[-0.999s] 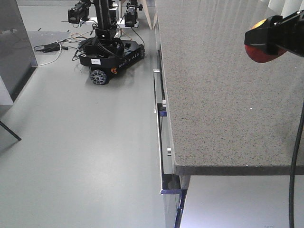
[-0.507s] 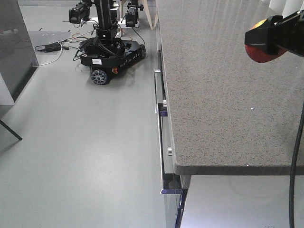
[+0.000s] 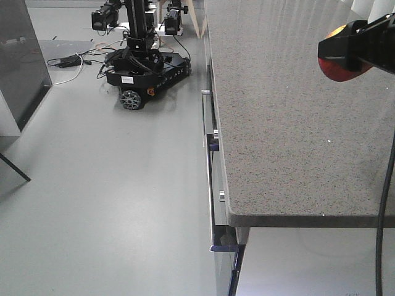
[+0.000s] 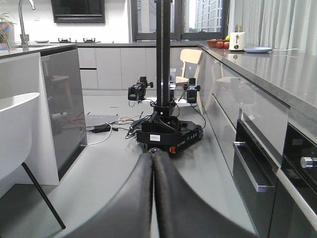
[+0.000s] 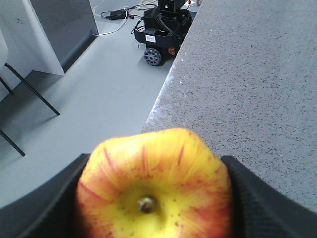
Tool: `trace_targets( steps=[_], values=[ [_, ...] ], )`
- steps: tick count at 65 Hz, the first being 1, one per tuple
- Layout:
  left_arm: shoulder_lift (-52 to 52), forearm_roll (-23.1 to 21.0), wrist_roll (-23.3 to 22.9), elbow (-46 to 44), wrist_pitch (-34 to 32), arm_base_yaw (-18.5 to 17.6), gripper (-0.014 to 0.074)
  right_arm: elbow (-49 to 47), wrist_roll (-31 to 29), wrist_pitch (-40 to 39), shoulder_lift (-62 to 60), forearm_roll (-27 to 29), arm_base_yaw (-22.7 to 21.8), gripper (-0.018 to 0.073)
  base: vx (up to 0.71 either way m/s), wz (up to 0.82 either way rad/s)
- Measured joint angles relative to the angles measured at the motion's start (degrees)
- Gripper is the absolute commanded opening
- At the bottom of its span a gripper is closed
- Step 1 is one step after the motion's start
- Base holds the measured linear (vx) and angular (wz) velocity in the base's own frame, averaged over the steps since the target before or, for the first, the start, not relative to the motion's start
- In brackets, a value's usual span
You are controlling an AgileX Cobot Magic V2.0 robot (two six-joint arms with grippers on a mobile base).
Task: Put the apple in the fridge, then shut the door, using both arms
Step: 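Drive away from the countertop holding the apple in the right gripper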
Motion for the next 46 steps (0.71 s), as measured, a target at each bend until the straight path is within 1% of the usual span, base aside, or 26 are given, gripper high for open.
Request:
trace_targets(
  steps=[26,46],
  values=[
    [0.0,0.0,0.0,0.0,0.0,0.0,-0.0006,0.0,0.0,0.0,0.0,-0.1,0.0,-0.0008,-0.01,0.06],
    [0.0,0.0,0.0,0.0,0.0,0.0,-0.0006,0.0,0.0,0.0,0.0,-0.1,0.0,-0.0008,0.00,0.20]
  ],
)
